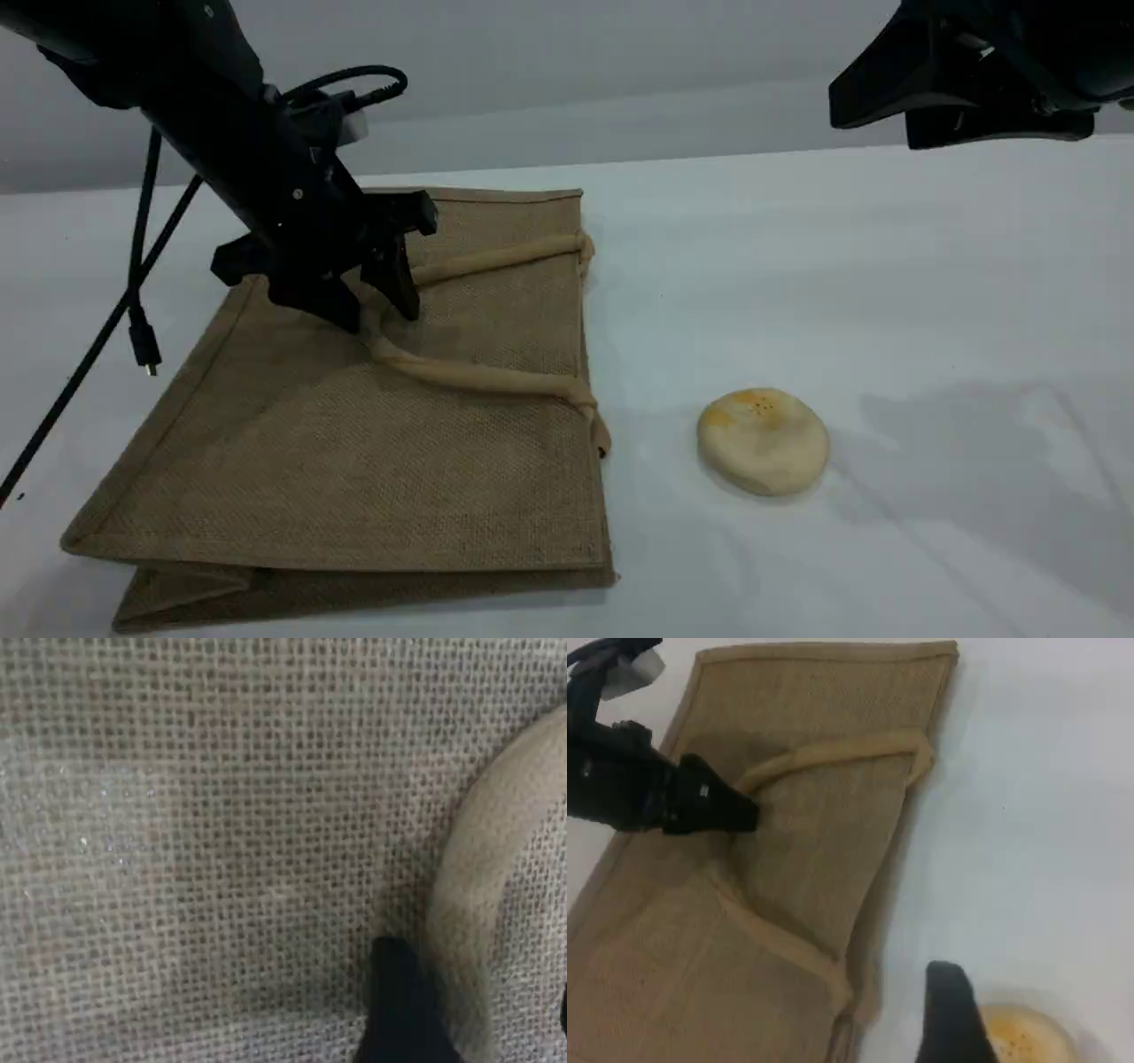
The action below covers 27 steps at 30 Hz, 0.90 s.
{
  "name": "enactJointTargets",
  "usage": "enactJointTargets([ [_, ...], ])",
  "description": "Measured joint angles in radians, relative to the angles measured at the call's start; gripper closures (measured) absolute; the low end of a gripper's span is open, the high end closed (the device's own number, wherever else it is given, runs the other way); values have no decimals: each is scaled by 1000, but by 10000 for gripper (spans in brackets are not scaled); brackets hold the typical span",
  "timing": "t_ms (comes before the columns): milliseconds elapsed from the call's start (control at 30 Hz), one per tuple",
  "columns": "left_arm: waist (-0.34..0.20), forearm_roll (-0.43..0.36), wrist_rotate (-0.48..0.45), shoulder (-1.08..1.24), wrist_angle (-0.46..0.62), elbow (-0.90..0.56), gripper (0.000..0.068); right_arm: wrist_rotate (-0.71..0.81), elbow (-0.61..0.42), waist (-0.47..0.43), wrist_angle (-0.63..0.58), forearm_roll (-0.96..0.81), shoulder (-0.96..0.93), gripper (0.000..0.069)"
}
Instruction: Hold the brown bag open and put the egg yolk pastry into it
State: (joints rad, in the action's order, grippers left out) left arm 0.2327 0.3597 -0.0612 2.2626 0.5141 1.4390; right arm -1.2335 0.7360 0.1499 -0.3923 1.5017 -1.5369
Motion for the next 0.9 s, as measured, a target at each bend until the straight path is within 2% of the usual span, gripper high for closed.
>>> enactJointTargets([
  [400,0,6,22,49,-9,1,353,-1,0,0,-2,-1,0,307],
  [500,0,13,26,47,-4,1,421,-1,0,0,-2,-1,0,307],
  [633,0,10,28,26,6,1,596,-1,0,0,-2,-1,0,307],
  [800,0,7,21,-33,55,36,603,-1,0,0,-2,-1,0,307],
  [900,0,6,-3,-80,125,87,603,-9,0,0,15,-1,-20,307],
])
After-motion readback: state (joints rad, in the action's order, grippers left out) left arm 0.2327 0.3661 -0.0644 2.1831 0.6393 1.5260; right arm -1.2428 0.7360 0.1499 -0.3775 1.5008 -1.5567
